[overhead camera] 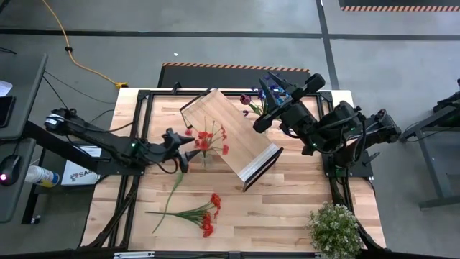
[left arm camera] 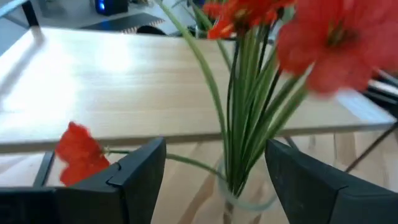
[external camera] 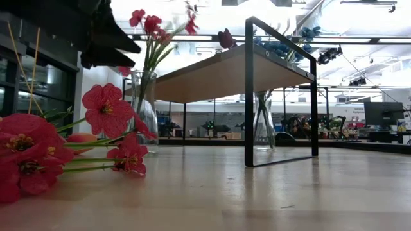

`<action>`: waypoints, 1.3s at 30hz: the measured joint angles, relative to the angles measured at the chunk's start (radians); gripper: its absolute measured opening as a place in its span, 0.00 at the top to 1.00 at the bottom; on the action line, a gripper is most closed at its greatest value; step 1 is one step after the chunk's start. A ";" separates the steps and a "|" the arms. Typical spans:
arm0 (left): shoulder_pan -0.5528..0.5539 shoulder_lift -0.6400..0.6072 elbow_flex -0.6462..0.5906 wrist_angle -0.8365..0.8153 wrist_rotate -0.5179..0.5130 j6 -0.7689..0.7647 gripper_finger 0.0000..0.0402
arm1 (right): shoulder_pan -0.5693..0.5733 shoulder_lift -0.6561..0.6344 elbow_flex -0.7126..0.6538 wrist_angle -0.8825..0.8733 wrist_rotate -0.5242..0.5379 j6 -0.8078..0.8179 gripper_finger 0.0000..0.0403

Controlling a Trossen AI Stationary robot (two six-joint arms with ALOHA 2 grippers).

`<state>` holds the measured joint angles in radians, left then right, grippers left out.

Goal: Pick and place flowers into a vace then onto a shelf
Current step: Put the top orange flowers into the bottom transparent vase, then put the light orange flower into the bottom transparent vase

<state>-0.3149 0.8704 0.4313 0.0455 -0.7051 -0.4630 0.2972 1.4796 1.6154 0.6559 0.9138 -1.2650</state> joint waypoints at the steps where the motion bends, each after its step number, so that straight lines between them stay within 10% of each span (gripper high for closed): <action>1: 0.000 -0.015 0.000 -0.024 0.010 -0.010 0.24 | 0.000 0.000 0.000 0.000 0.000 0.000 0.75; 25: 0.000 -0.448 0.000 -0.042 0.424 -0.018 0.25 | -0.005 0.000 0.000 0.001 -0.005 0.007 0.75; 39: 0.000 -0.480 0.000 -0.150 0.738 -0.345 0.25 | -0.005 0.000 0.000 -0.002 0.007 0.008 0.75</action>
<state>-0.3152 0.3900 0.4309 -0.1049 0.0328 -0.8082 0.2924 1.4796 1.6154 0.6542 0.9207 -1.2568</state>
